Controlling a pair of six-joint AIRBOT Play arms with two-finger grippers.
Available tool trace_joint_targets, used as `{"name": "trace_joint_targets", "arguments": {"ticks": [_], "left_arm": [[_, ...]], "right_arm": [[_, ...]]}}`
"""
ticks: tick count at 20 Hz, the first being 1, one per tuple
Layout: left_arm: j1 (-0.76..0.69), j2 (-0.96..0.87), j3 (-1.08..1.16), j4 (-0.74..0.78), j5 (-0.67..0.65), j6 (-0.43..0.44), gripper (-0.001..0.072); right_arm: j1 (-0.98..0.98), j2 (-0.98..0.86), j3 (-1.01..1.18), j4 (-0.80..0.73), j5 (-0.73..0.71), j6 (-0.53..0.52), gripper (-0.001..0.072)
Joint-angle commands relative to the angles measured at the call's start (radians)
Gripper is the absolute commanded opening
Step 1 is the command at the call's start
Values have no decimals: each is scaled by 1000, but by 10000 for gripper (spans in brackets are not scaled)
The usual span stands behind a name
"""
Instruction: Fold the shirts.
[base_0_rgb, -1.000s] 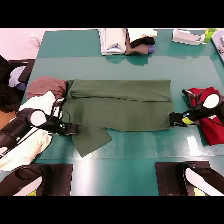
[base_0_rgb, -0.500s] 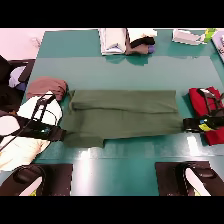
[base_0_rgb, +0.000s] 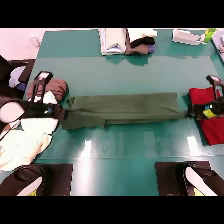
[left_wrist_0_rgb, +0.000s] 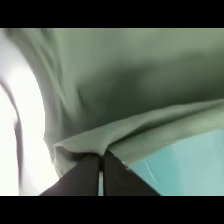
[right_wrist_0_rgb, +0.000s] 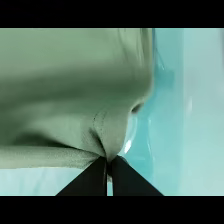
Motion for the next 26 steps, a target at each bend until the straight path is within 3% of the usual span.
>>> {"name": "trace_joint_targets", "arguments": {"ticks": [1, 6, 11, 12, 13, 17, 18, 19, 21, 26], "left_arm": [[35, -208, 93, 24, 150, 16, 34], [89, -401, 169, 21, 234, 54, 35], [89, -443, 178, -1, 264, 53, 43], [89, -443, 187, -1, 255, 48, 264], [89, -443, 202, -1, 240, 37, 443], [89, -438, 297, 0, 129, 30, 418], [88, -438, 311, -5, 106, 30, 417], [88, -438, 314, -28, 98, 30, 414], [88, -439, 314, -81, 97, 33, 30], [69, -441, 314, -179, 113, 50, 34]], "right_arm": [[38, -191, 149, 36, -101, -2, 18], [85, -454, 346, 35, -122, 0, 19], [82, -600, 466, 87, -120, -2, 42], [74, -608, 480, 107, -130, -3, 225], [68, -612, 494, 134, -135, -11, 356], [-3, -580, 502, 156, -88, -84, 369], [-36, -566, 471, 155, -80, -92, 423], [-69, -557, 433, 157, -77, -93, 571], [-126, -562, 352, 159, -78, -107, 607], [-146, -642, 272, 168, -101, -107, 591]]}}
